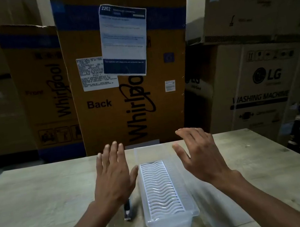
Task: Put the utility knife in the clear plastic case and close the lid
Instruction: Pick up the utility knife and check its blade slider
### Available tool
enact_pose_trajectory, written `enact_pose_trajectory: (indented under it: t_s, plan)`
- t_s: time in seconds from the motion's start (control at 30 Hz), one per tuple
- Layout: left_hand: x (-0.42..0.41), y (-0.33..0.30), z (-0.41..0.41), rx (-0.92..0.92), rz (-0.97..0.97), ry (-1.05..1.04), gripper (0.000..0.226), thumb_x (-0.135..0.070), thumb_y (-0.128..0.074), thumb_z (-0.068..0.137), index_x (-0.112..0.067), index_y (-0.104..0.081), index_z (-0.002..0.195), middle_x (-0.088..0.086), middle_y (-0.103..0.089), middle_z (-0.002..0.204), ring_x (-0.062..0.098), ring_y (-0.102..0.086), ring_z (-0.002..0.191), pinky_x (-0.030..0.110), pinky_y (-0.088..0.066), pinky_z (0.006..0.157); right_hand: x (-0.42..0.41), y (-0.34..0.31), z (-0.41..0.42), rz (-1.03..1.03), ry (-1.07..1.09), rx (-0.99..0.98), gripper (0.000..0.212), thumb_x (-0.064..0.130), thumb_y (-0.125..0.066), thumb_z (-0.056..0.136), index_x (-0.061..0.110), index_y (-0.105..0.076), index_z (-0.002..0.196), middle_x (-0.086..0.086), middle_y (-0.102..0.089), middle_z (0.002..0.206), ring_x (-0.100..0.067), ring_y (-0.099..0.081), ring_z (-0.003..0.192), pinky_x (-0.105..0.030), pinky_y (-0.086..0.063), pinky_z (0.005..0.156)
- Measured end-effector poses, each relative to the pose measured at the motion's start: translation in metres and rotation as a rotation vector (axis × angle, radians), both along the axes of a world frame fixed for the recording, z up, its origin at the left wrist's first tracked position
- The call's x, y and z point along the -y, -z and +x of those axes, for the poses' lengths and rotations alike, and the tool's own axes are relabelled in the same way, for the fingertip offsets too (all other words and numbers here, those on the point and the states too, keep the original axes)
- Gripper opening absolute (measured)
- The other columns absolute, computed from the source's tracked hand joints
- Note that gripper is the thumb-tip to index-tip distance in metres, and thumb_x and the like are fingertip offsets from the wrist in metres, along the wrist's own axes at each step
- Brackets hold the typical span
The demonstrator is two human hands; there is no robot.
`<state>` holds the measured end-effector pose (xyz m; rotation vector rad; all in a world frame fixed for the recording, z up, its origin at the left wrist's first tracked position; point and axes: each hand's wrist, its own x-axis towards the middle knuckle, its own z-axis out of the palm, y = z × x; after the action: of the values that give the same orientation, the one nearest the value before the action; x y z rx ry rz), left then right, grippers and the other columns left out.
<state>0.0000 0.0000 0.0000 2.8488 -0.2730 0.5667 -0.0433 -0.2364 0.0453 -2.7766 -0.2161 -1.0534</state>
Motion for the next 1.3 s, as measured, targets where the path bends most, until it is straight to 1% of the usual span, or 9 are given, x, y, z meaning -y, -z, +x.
enact_pose_trajectory:
  t_s: [0.1, 0.17, 0.4, 0.63, 0.73, 0.83, 1.1, 1.2, 1.3]
  plan:
    - [0.004, 0.012, -0.001, -0.110, 0.033, -0.063, 0.079, -0.058, -0.040, 0.094, -0.017, -0.015, 0.157, 0.010, -0.023, 0.164, 0.032, -0.021, 0.151, 0.048, -0.023, 0.122, 0.000, 0.004, 0.002, 0.034, -0.011, 0.001, 0.046, 0.046, -0.043, 0.094, 0.015, -0.067, 0.118, -0.006, -0.072, 0.119, -0.024, -0.067, 0.111, -0.041, -0.051, 0.090]
    - [0.004, 0.018, -0.002, -0.180, 0.030, -0.092, 0.079, -0.058, -0.045, 0.092, -0.017, -0.019, 0.154, 0.010, -0.031, 0.157, 0.030, -0.030, 0.143, 0.048, -0.032, 0.115, 0.001, 0.007, 0.005, 0.071, -0.005, -0.021, 0.041, 0.043, -0.047, 0.095, 0.016, -0.068, 0.116, -0.006, -0.073, 0.117, -0.023, -0.068, 0.108, -0.040, -0.051, 0.089]
    - [-0.001, 0.031, 0.002, -0.349, 0.050, -0.137, 0.074, -0.057, -0.051, 0.090, -0.017, -0.029, 0.149, 0.010, -0.041, 0.151, 0.029, -0.042, 0.137, 0.046, -0.042, 0.109, 0.005, 0.009, 0.009, 0.192, -0.038, -0.042, 0.032, 0.036, -0.056, 0.093, 0.015, -0.073, 0.111, -0.006, -0.075, 0.113, -0.023, -0.069, 0.103, -0.044, -0.058, 0.090]
    - [0.005, 0.034, 0.009, -0.330, -0.060, -0.164, 0.047, -0.036, -0.058, 0.092, -0.014, -0.045, 0.133, 0.011, -0.061, 0.128, 0.028, -0.061, 0.111, 0.037, -0.057, 0.088, 0.011, 0.007, 0.012, 0.324, -0.137, -0.076, 0.016, 0.026, -0.063, 0.096, 0.018, -0.074, 0.103, 0.000, -0.077, 0.103, -0.006, -0.064, 0.089, -0.017, -0.047, 0.079]
    - [0.004, 0.033, 0.015, -0.347, -0.138, -0.166, 0.029, -0.029, -0.061, 0.089, -0.014, -0.052, 0.112, 0.009, -0.064, 0.104, 0.026, -0.063, 0.093, 0.038, -0.058, 0.079, 0.012, 0.004, 0.011, 0.327, -0.168, -0.102, 0.016, 0.026, -0.062, 0.097, 0.018, -0.075, 0.104, 0.001, -0.077, 0.102, -0.004, -0.063, 0.087, -0.008, -0.041, 0.074]
    - [0.004, 0.030, 0.018, -0.370, -0.182, -0.167, 0.021, -0.028, -0.064, 0.088, -0.017, -0.047, 0.095, 0.003, -0.056, 0.086, 0.023, -0.061, 0.084, 0.033, -0.052, 0.069, 0.012, 0.000, 0.010, 0.354, -0.183, -0.113, 0.017, 0.026, -0.062, 0.097, 0.018, -0.075, 0.105, 0.002, -0.076, 0.103, -0.003, -0.062, 0.087, -0.008, -0.042, 0.074]
    - [0.001, 0.025, 0.015, -0.360, -0.204, -0.178, 0.010, -0.022, -0.066, 0.089, -0.015, -0.059, 0.088, 0.000, -0.060, 0.080, 0.019, -0.063, 0.079, 0.034, -0.057, 0.075, 0.008, -0.004, 0.008, 0.451, -0.217, -0.182, 0.015, 0.029, -0.062, 0.097, 0.023, -0.074, 0.104, 0.019, -0.066, 0.091, 0.007, -0.061, 0.081, -0.005, -0.044, 0.069]
    - [-0.005, 0.019, 0.008, -0.378, -0.328, -0.176, 0.009, -0.021, -0.070, 0.087, -0.013, -0.067, 0.090, 0.003, -0.068, 0.081, 0.019, -0.066, 0.077, 0.039, -0.061, 0.077, 0.006, -0.006, 0.007, 0.491, -0.230, -0.211, 0.012, 0.031, -0.062, 0.096, 0.029, -0.073, 0.100, 0.025, -0.066, 0.085, 0.006, -0.065, 0.082, -0.004, -0.049, 0.067]
    - [-0.010, 0.007, -0.003, -0.331, -0.572, -0.125, 0.008, -0.019, -0.073, 0.086, -0.013, -0.069, 0.090, 0.003, -0.069, 0.082, 0.018, -0.067, 0.075, 0.038, -0.059, 0.070, 0.002, -0.010, 0.005, 0.532, -0.244, -0.212, 0.008, 0.033, -0.062, 0.096, 0.035, -0.070, 0.097, 0.025, -0.067, 0.085, 0.004, -0.067, 0.086, -0.007, -0.052, 0.066]
